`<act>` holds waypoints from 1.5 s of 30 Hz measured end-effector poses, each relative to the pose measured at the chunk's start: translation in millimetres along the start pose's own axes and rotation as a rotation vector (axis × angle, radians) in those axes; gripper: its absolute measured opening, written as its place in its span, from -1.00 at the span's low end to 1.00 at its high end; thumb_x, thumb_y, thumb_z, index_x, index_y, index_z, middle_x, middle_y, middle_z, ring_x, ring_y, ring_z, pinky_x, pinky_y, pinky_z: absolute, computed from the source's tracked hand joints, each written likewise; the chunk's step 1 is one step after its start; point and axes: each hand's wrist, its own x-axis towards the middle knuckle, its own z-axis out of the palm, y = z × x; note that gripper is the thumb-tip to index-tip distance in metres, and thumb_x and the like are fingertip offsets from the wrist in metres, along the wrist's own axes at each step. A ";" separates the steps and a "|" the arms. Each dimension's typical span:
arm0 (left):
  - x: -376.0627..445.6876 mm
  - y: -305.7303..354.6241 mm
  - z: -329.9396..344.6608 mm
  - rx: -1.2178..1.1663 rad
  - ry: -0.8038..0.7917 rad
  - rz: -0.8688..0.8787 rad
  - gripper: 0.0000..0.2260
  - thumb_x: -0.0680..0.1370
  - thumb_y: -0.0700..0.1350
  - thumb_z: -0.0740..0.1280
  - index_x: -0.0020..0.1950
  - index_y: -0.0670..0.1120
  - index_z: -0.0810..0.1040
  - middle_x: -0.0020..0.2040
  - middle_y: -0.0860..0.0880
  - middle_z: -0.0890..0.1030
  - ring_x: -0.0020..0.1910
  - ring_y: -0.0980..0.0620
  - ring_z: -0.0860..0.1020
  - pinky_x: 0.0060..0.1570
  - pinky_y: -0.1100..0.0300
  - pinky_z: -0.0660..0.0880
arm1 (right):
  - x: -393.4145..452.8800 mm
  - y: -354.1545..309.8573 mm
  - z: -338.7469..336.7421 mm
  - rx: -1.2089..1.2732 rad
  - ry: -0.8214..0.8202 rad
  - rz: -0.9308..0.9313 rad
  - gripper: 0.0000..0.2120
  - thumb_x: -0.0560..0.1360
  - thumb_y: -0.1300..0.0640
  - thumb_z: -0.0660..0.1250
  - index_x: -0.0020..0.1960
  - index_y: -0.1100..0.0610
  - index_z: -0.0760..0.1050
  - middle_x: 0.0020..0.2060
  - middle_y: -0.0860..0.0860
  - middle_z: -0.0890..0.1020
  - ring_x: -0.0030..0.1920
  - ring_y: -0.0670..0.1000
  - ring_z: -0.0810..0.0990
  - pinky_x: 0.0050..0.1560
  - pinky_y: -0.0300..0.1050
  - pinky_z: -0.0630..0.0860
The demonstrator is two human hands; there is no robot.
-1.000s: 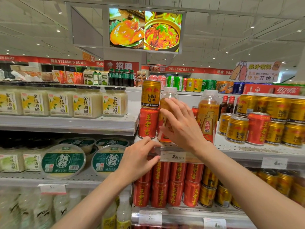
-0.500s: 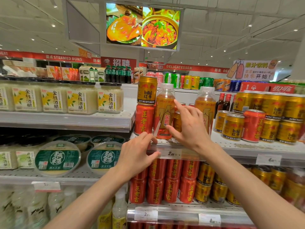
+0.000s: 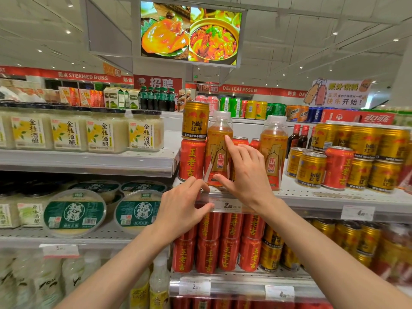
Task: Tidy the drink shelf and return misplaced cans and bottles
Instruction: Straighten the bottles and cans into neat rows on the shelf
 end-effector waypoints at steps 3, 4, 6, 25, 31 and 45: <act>-0.2 0.1 -0.3 0.005 -0.004 -0.005 -0.72 0.46 0.17 0.47 0.07 0.10 0.55 -0.08 0.17 0.58 -0.13 0.14 0.59 -0.29 0.20 0.51 | 1.4 2.6 -3.4 0.030 -0.016 -0.015 -0.07 0.43 -0.24 0.44 0.62 0.09 0.10 0.27 0.05 0.54 0.33 0.09 0.43 0.43 0.09 0.31; -0.2 -0.1 -0.5 0.005 -0.005 -0.005 -0.72 0.46 0.17 0.47 0.08 0.09 0.55 -0.08 0.17 0.57 -0.13 0.14 0.59 -0.29 0.20 0.50 | 1.1 5.4 -6.0 0.040 -0.027 -0.026 -0.09 0.44 -0.22 0.44 0.61 0.09 0.12 0.28 0.05 0.54 0.33 0.09 0.43 0.42 0.08 0.32; -0.4 -0.5 -0.8 0.003 -0.007 -0.004 -0.72 0.47 0.17 0.47 0.08 0.09 0.56 -0.09 0.17 0.57 -0.14 0.13 0.59 -0.30 0.21 0.46 | -1.7 13.8 -12.7 0.042 -0.030 -0.036 -0.18 0.46 -0.16 0.45 0.58 0.11 0.22 0.31 0.05 0.53 0.35 0.09 0.42 0.41 0.07 0.32; -0.2 2.6 3.9 0.021 0.007 -0.027 -0.70 0.46 0.22 0.46 0.07 0.09 0.54 -0.06 0.16 0.57 -0.14 0.10 0.59 -0.29 0.14 0.55 | -13.2 25.3 -30.7 0.220 -0.064 0.154 -0.55 0.52 0.09 0.44 0.38 0.08 0.44 0.24 -0.03 0.48 -0.29 -0.10 0.51 -0.12 0.06 0.64; -0.8 1.9 4.2 0.025 0.005 -0.026 -0.70 0.46 0.22 0.45 0.06 0.09 0.53 -0.06 0.15 0.57 -0.14 0.09 0.60 -0.29 0.07 0.60 | -10.9 26.3 -28.5 0.235 -0.067 0.141 -0.55 0.53 0.06 0.43 0.39 0.03 0.46 0.25 -0.03 0.45 -0.33 -0.10 0.54 -0.14 0.03 0.65; 0.5 5.4 5.0 0.039 0.026 -0.046 -0.70 0.46 0.24 0.46 0.03 0.09 0.55 -0.09 0.16 0.56 -0.15 0.10 0.59 -0.31 0.22 0.38 | -38.9 52.7 -45.5 0.179 0.134 0.227 -0.61 0.54 0.05 0.40 0.33 0.11 0.47 0.22 0.08 0.41 -0.14 -0.01 0.55 -0.17 -0.02 0.65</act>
